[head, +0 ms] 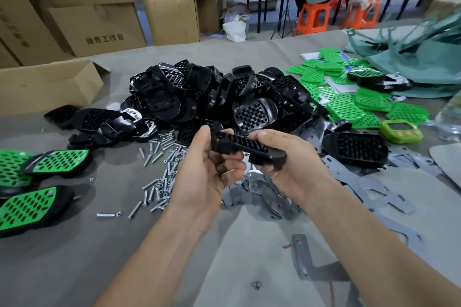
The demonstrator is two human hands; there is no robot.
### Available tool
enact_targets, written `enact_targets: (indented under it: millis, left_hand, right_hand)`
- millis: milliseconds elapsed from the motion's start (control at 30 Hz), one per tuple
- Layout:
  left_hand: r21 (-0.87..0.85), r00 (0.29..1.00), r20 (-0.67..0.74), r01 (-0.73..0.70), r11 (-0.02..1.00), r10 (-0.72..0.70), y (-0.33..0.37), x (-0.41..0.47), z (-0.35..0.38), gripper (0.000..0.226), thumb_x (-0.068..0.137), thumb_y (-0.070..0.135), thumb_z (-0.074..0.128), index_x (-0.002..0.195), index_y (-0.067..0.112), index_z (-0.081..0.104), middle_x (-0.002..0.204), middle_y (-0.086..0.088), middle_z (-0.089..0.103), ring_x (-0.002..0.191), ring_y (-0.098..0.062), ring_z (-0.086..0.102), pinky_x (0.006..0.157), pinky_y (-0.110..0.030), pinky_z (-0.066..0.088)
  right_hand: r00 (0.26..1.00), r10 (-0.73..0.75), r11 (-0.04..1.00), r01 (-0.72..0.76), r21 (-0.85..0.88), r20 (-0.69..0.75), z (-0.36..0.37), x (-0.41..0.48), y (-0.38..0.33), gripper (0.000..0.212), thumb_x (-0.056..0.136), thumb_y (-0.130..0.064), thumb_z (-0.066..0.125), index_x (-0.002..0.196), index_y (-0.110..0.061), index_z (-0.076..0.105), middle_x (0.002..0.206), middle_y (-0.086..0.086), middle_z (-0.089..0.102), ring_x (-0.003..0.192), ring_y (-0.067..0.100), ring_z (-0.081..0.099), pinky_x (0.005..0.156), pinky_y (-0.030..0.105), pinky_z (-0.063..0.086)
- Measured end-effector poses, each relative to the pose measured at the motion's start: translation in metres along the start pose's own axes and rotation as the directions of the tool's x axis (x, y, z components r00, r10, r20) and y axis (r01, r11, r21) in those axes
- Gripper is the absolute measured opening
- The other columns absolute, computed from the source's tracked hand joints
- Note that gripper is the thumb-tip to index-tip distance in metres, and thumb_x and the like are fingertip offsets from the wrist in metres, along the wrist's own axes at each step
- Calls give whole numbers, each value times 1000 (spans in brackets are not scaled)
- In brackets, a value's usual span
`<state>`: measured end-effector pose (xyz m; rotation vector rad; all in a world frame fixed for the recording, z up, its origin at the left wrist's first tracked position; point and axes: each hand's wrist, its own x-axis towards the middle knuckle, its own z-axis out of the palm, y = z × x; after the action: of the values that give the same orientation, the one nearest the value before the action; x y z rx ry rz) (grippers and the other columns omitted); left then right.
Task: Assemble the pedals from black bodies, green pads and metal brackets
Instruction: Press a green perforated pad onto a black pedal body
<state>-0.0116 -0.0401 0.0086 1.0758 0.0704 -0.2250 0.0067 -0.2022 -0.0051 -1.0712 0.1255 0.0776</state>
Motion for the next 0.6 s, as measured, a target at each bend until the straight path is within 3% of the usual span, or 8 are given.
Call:
enact_targets:
  millis: [100, 167, 233, 300, 367, 400, 467, 600]
  left_hand:
    - [111, 994, 35, -112, 988, 108, -2, 0, -4, 51, 93, 54, 59, 117, 10, 69, 95, -9, 73, 76, -19, 68, 63, -31, 59]
    - [156, 988, 64, -146, 977, 138, -3, 1, -5, 48, 83, 37, 71, 127, 17, 66, 112, -7, 75, 98, -22, 73, 82, -37, 62]
    - [216, 986, 68, -161, 963, 150, -5, 3, -5, 55, 74, 25, 78, 127, 23, 65, 118, -7, 75, 109, -25, 73, 94, -39, 60]
    - [264, 979, 60, -203, 943, 194, -6, 4, -6, 60, 67, 32, 86, 123, 24, 67, 113, -5, 76, 107, -25, 74, 91, -36, 61]
    - [333, 964, 35, -260, 906, 263, -7, 7, -8, 66, 61, 43, 89, 120, 22, 67, 107, -1, 77, 103, -21, 75, 87, -37, 62]
    - [375, 955, 18, -280, 884, 295, -8, 8, -8, 68, 59, 46, 89, 119, 24, 67, 106, 1, 77, 102, -20, 75, 89, -41, 61]
    - [435, 947, -7, -286, 854, 321, -11, 11, -6, 68, 55, 49, 89, 115, 27, 66, 103, 4, 77, 100, -19, 74, 92, -47, 60]
    - [420, 964, 45, -257, 870, 263, -16, 14, 6, 62, 53, 45, 90, 108, 27, 67, 94, 1, 78, 89, -20, 77, 80, -39, 64]
  right_hand:
    - [996, 17, 999, -13, 46, -83, 0, 0, 0, 25, 95, -20, 66, 78, -7, 79, 88, 14, 75, 73, 22, 72, 60, 33, 59]
    - [988, 45, 999, -43, 16, -148, 1, 1, 0, 22, 94, -23, 69, 91, -3, 78, 100, 20, 76, 85, 29, 73, 80, 47, 62]
    - [984, 55, 998, -54, 9, -172, 2, 3, 0, 26, 94, -23, 70, 103, 1, 74, 106, 21, 75, 92, 32, 73, 92, 55, 58]
    - [994, 61, 995, -53, 87, -90, -1, 2, -4, 35, 95, -30, 68, 109, 2, 72, 108, 19, 75, 96, 30, 74, 82, 47, 62]
    - [993, 47, 998, -51, 39, 108, -6, -2, -10, 47, 90, -39, 70, 119, -2, 70, 116, 18, 73, 105, 29, 72, 83, 39, 61]
    - [976, 43, 998, -33, -49, 212, -10, -3, -12, 48, 87, -33, 74, 126, -6, 66, 121, 19, 71, 110, 30, 70, 90, 42, 59]
    - [934, 43, 985, 19, -171, 354, -17, -2, -13, 60, 80, -2, 76, 136, -12, 57, 122, 25, 66, 111, 33, 65, 100, 50, 54]
    - [948, 50, 976, 20, -216, 315, -25, 0, -20, 66, 70, 19, 74, 129, -7, 60, 113, 36, 65, 94, 34, 67, 88, 40, 58]
